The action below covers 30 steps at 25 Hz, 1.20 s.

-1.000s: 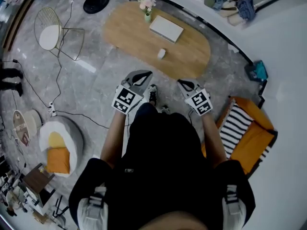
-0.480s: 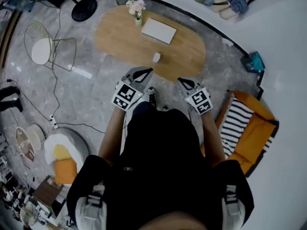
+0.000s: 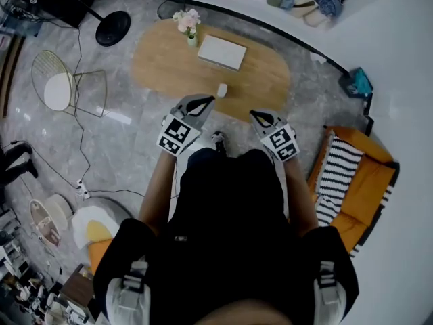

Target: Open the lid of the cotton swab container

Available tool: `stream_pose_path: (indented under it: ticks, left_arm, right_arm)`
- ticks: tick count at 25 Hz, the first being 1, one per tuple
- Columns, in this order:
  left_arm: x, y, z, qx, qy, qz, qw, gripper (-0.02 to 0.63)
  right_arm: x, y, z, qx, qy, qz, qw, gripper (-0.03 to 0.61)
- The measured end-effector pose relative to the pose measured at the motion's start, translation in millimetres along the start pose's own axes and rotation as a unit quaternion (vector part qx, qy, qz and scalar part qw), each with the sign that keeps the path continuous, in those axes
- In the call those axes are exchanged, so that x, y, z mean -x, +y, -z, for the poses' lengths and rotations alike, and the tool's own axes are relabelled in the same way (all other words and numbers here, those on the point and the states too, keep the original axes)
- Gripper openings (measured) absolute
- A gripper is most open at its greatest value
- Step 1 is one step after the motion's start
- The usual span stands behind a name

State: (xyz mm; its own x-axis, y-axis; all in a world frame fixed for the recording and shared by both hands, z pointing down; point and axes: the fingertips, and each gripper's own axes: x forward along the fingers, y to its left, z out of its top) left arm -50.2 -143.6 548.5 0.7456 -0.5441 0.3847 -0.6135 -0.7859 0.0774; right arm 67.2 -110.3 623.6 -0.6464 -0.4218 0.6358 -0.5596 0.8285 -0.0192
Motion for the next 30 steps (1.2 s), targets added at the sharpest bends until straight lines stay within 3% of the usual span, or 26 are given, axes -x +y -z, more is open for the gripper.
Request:
stream_pose_path:
  ticks: [12,30]
  left_arm:
    - [0.0,-0.5,14.1,0.007,0.005,0.01,0.9999,0.0]
    - [-31.1,33.1,22.2,0.084,0.009,-0.08,0.9932,0.0]
  right_arm:
    - [-4.4,11.3,8.7,-0.001,0.017,-0.006,1.0,-0.003]
    - [-33.3,-44.9,-10.8,0.062,0.03,-0.094,0.993,-0.003]
